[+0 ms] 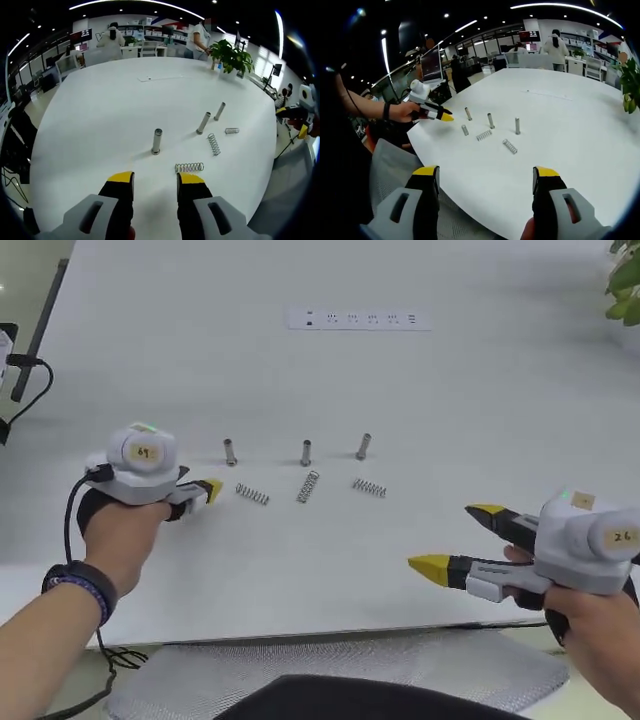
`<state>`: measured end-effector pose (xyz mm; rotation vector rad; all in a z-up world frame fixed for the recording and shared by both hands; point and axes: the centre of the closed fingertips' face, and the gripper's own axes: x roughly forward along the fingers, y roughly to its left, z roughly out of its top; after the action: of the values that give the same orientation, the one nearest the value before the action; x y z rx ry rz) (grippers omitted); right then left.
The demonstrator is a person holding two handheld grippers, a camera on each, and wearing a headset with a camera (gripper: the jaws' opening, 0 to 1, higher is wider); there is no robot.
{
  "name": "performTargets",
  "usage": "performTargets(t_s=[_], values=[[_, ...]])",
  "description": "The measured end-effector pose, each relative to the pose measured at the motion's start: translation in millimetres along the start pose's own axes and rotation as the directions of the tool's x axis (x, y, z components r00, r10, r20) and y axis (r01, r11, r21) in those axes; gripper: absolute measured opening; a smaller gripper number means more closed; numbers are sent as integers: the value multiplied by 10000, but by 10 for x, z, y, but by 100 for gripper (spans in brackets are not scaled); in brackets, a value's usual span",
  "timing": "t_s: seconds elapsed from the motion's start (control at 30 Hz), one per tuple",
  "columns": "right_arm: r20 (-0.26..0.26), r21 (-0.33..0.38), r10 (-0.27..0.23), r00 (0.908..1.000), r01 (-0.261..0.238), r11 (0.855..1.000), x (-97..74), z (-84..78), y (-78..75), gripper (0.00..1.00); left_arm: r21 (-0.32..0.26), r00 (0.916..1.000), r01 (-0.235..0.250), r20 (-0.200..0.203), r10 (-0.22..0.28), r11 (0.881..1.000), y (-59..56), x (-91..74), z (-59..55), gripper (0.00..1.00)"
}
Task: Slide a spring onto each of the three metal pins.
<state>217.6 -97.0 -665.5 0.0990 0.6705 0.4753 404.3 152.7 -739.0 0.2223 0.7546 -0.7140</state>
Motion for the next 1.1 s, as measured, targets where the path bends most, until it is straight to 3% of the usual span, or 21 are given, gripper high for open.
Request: performTargets(t_s=[0.27,0.6,1.0,1.1], values=[[-47,-28,52,10000,-52,10000,-1,-15,9,75,263,10000,-3,12,3,9997,26,-164,-91,33],[-124,-45,117,9999,-118,9999,1,-31,23,75,836,9999,76,102,-85,9965,2,-330,-111,37],[-166,-58,147,9998,-148,9999,-2,-34,9,75,1954,9971,754,-260,-717,9778,-127,-263,-70,36],[-170,-51,144,9998,-145,9999,-3,-35,1,75,2462,9948,998,-435,-919,9641,-186,-232,-61,36]])
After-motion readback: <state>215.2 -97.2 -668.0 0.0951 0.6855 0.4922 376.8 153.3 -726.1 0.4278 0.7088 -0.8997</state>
